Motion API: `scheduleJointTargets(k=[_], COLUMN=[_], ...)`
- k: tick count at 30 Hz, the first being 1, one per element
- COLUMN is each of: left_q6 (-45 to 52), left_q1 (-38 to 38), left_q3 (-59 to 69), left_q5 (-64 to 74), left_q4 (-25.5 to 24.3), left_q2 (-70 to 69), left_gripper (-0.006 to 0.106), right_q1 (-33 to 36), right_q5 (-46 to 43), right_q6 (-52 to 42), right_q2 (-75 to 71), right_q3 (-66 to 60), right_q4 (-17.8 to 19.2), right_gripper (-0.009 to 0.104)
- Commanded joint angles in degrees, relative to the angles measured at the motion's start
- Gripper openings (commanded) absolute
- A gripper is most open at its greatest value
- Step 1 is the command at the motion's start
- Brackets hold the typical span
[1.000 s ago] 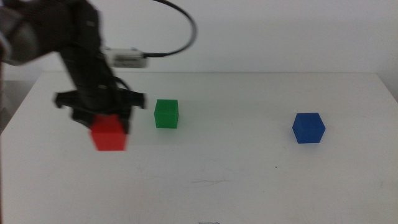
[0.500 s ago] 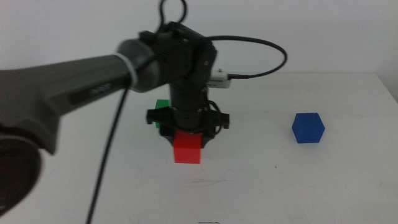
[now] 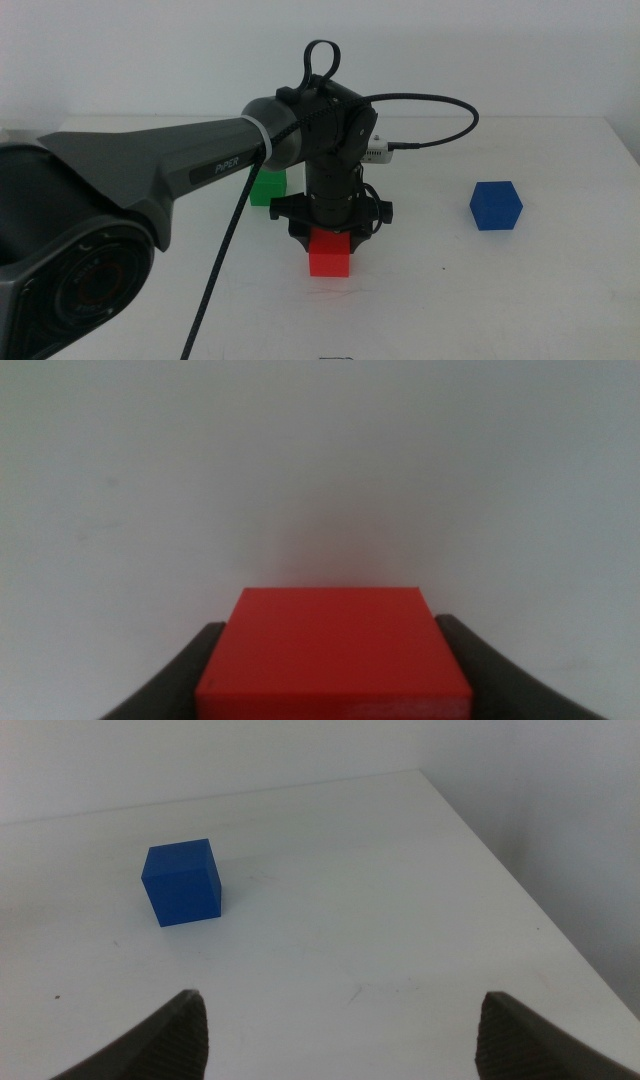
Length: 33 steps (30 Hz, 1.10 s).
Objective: Stack red cubes first, then green, then blue cubes in a specific spot.
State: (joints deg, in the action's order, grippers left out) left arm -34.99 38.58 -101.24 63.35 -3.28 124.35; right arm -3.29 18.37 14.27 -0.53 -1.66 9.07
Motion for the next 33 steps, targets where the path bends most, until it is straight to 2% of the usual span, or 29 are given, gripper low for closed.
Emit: scheduleJointTargets(k=[1, 33], left_q6=[-0.71, -3.42], left_q1=[0.26, 0.26], left_q3=[-1.95, -1.82], left_q5=[-1.81, -1.78], left_q4=[1.24, 3.58], left_q2=[-2.96, -0.98], left_gripper=[0.018, 0.018], right_q1=[-0.25, -0.25], right_q5=[-4.17, -4.17], right_q6=[-0.72, -0.72], right_q2=[-1.32, -1.32], right_q3=[1.01, 1.01], right_q4=[0.74, 0.74], right_gripper=[0.08, 0.08])
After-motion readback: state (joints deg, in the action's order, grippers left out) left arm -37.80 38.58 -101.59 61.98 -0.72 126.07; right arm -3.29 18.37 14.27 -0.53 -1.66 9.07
